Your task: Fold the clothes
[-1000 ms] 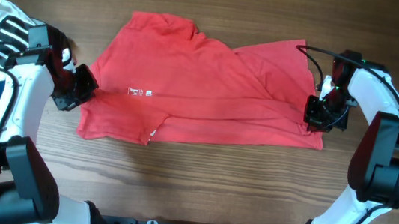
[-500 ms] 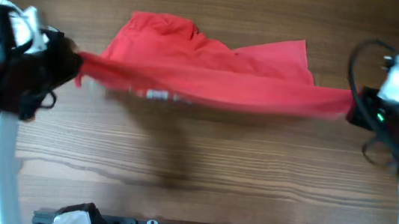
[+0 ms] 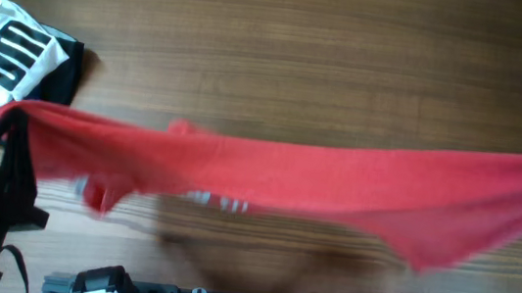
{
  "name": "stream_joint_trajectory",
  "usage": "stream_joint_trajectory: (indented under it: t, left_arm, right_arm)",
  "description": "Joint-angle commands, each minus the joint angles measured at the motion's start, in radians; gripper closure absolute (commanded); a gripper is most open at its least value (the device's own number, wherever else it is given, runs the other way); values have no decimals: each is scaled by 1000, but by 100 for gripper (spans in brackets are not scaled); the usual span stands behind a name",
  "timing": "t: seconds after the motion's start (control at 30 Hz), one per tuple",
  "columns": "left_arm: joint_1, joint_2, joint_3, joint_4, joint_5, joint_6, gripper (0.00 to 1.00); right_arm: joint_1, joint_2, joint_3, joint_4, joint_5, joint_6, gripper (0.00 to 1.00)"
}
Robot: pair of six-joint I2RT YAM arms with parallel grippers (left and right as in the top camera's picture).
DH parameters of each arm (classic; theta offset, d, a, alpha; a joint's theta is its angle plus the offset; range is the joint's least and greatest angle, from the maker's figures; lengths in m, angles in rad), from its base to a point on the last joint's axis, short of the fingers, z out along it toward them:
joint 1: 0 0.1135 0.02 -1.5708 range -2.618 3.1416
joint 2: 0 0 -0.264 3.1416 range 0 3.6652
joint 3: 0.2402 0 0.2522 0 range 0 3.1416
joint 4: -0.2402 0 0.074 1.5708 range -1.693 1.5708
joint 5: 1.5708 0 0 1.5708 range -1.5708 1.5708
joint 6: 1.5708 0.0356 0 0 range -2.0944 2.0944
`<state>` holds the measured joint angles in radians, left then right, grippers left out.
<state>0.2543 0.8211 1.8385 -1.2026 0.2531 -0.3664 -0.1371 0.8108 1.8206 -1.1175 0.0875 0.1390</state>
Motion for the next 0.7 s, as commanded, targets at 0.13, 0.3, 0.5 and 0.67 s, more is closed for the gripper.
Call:
stream_joint_trajectory:
  t: [0.13, 0.3, 0.5, 0.67]
  left_arm:
    - [-3, 294, -8, 52, -29, -47, 96]
    - [-25, 679, -7, 312, 195, -72, 96]
    - [-83, 924, 84, 663, 308, -118, 96]
    - [-76, 898, 454, 557, 306, -53, 96]
  right_arm:
    - [-5, 365, -16, 10, 47, 18, 96]
    - [-5, 708, -13, 109, 21, 18, 96]
    - [-5, 813, 95, 209, 11, 103, 96]
    - [-5, 699, 299, 212, 179, 121, 96]
